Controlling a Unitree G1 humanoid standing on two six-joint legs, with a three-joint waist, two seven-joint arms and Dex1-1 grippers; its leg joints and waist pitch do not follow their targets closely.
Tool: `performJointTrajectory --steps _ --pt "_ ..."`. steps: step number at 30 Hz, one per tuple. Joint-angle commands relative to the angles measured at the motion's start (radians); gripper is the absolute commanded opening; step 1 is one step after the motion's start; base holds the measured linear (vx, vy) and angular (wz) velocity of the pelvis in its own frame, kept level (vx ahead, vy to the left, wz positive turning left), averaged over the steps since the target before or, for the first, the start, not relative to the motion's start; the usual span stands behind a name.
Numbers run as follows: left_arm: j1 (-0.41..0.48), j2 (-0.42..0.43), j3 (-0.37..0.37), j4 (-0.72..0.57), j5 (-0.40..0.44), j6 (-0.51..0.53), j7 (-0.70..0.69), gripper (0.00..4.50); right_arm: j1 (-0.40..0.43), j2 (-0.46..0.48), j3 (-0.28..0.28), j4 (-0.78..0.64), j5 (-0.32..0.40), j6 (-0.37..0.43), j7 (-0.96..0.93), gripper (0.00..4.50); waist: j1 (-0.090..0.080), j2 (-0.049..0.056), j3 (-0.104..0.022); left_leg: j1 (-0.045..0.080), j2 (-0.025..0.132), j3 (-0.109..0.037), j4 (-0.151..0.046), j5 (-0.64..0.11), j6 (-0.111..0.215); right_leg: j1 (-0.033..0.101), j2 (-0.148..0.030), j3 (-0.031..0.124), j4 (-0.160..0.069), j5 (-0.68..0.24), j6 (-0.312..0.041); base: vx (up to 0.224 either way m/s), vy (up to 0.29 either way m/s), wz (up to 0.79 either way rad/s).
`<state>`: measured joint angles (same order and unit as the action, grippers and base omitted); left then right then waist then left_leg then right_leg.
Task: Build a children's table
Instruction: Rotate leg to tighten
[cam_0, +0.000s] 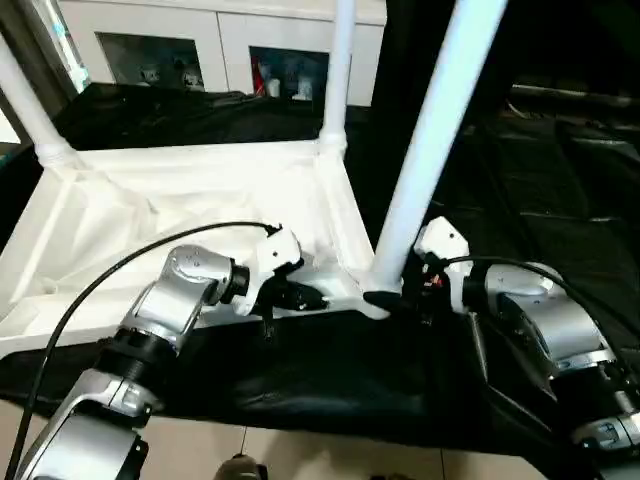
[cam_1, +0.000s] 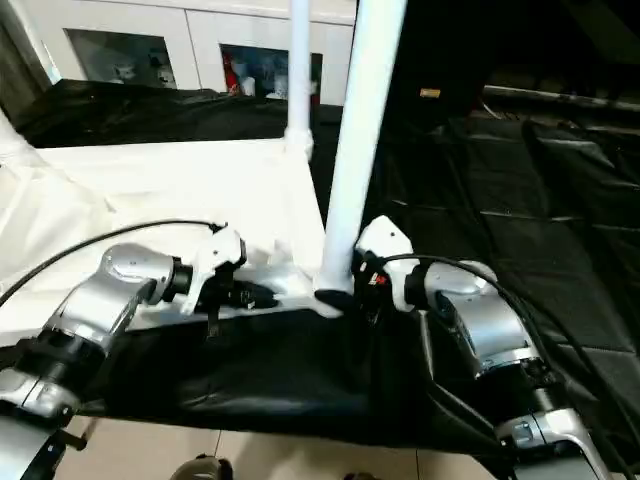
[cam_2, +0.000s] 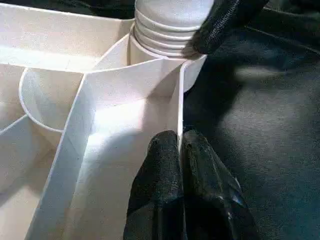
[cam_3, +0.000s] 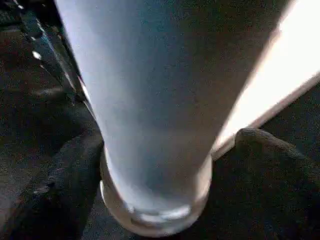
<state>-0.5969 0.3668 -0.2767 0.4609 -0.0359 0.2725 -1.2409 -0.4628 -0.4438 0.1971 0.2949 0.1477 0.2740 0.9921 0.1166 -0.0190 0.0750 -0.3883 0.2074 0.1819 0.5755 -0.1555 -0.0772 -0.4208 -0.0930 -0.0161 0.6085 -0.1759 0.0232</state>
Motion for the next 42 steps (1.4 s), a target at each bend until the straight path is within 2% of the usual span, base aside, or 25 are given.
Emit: performJointTrajectory --steps 1,8,11,13,15,18,22,23,25,27,30,31,34,39,41,42 --pt "0.005 -0.017 -0.015 -0.047 -0.049 0.002 -0.054 0.00 0.004 -0.006 -0.003 -0.017 0.007 0.004 0.007 3.95 -0.003 -0.013 -0.068 0.019 0.012 0.006 -0.065 -0.220 0.043 0.047 -0.029 0.015 -0.063 -0.177 -0.221 0.000 0.000 0.00" --pt "0.014 -0.011 -0.014 -0.066 -0.047 0.017 -0.051 0.00 0.008 0.000 -0.001 -0.019 0.008 0.007 0.017 3.44 -0.004 -0.015 -0.069 0.017 0.010 0.006 -0.062 -0.202 0.046 0.048 -0.028 0.016 -0.061 -0.152 -0.223 0.000 0.000 0.00" --pt "0.019 -0.006 -0.015 -0.073 -0.048 0.023 -0.046 0.00 0.013 0.002 0.005 -0.021 0.011 0.008 0.019 3.04 -0.005 -0.015 -0.068 0.017 0.010 0.006 -0.062 -0.202 0.047 0.048 -0.027 0.015 -0.061 -0.155 -0.225 0.000 0.000 0.00" --pt "0.019 -0.006 -0.015 -0.073 -0.048 0.023 -0.046 0.00 0.013 0.002 0.005 -0.021 0.011 0.008 0.019 3.04 -0.005 -0.016 -0.069 0.018 0.010 0.006 -0.062 -0.203 0.046 0.048 -0.028 0.015 -0.061 -0.157 -0.224 0.000 0.000 0.00" --pt "0.020 -0.005 -0.014 -0.072 -0.048 0.023 -0.042 0.00 0.017 0.005 0.005 -0.021 0.013 0.009 0.019 2.83 -0.006 -0.015 -0.069 0.018 0.010 0.006 -0.063 -0.203 0.044 0.048 -0.027 0.015 -0.061 -0.154 -0.225 0.000 0.000 0.00" --pt "0.017 -0.023 0.001 -0.052 -0.042 0.026 0.007 0.00 0.024 0.052 -0.041 -0.004 0.044 0.022 -0.043 2.74 -0.006 -0.016 -0.070 0.018 0.009 0.006 -0.062 -0.199 0.044 0.048 -0.028 0.015 -0.060 -0.150 -0.226 0.000 0.000 0.00" --pt "-0.023 -0.085 0.028 0.038 0.002 0.016 0.171 0.00 0.012 0.141 -0.081 0.079 0.022 0.024 -0.220 2.72 -0.013 -0.015 -0.070 0.020 0.007 0.006 -0.064 -0.229 0.013 0.044 -0.028 0.016 -0.067 -0.206 -0.215 0.000 0.000 0.00" --pt "-0.032 -0.100 0.031 0.058 0.012 0.017 0.206 0.00 0.008 0.165 -0.093 0.102 0.018 0.029 -0.268 2.72 -0.014 -0.017 -0.070 0.019 0.007 0.004 -0.065 -0.230 0.007 0.048 -0.029 0.015 -0.067 -0.213 -0.211 0.000 0.000 0.00" --pt "-0.076 -0.172 0.052 0.135 0.039 0.048 0.363 0.00 -0.025 0.277 -0.152 0.209 0.009 0.046 -0.498 2.72 -0.025 -0.014 -0.071 0.020 0.004 0.004 -0.066 -0.241 -0.009 0.044 -0.027 0.015 -0.069 -0.227 -0.206 0.000 0.000 0.00" --pt "-0.093 -0.203 0.062 0.162 0.042 0.061 0.417 0.00 -0.042 0.313 -0.166 0.252 -0.006 0.048 -0.594 2.72 -0.029 -0.014 -0.072 0.019 0.002 0.003 -0.067 -0.247 -0.022 0.046 -0.030 0.015 -0.071 -0.254 -0.194 0.000 0.000 0.00" --pt "-0.128 -0.267 0.063 0.218 0.054 0.068 0.508 0.00 -0.077 0.381 -0.160 0.328 -0.051 0.038 -0.751 2.72 -0.031 -0.011 -0.074 0.019 0.001 0.003 -0.066 -0.233 -0.024 0.044 -0.025 0.016 -0.070 -0.213 -0.187 0.000 0.000 0.00" --pt "-0.138 -0.283 0.057 0.234 0.060 0.063 0.530 0.00 -0.086 0.402 -0.149 0.339 -0.066 0.030 -0.769 2.72 -0.029 -0.014 -0.075 0.019 -0.001 0.003 -0.066 -0.238 -0.018 0.048 -0.025 0.014 -0.071 -0.209 -0.181 0.000 0.000 0.00" --pt "-0.160 -0.325 0.055 0.270 0.069 0.042 0.558 0.00 -0.111 0.449 -0.127 0.360 -0.098 -0.003 -0.787 2.72 -0.029 -0.011 -0.077 0.019 -0.001 0.003 -0.067 -0.254 -0.013 0.047 -0.025 0.015 -0.076 -0.223 -0.169 0.000 0.000 0.00" --pt "-0.172 -0.333 0.051 0.295 0.070 0.019 0.543 0.00 -0.138 0.469 -0.154 0.390 -0.080 -0.029 -0.801 2.72 -0.029 -0.010 -0.077 0.021 0.001 0.001 -0.070 -0.291 -0.012 0.045 -0.025 0.014 -0.079 -0.256 -0.155 0.000 0.000 0.00" --pt "-0.169 -0.320 0.047 0.292 0.067 0.005 0.522 0.00 -0.143 0.459 -0.161 0.390 -0.070 -0.035 -0.787 3.40 -0.029 -0.010 -0.078 0.020 0.001 0.000 -0.070 -0.290 -0.010 0.046 -0.025 0.014 -0.078 -0.251 -0.154 0.000 0.000 0.00" --pt "-0.167 -0.313 0.047 0.290 0.065 0.004 0.513 0.00 -0.144 0.451 -0.162 0.386 -0.067 -0.034 -0.777 3.40 -0.029 -0.010 -0.079 0.020 0.002 0.000 -0.071 -0.287 -0.008 0.046 -0.026 0.014 -0.078 -0.243 -0.156 0.000 0.000 0.00"
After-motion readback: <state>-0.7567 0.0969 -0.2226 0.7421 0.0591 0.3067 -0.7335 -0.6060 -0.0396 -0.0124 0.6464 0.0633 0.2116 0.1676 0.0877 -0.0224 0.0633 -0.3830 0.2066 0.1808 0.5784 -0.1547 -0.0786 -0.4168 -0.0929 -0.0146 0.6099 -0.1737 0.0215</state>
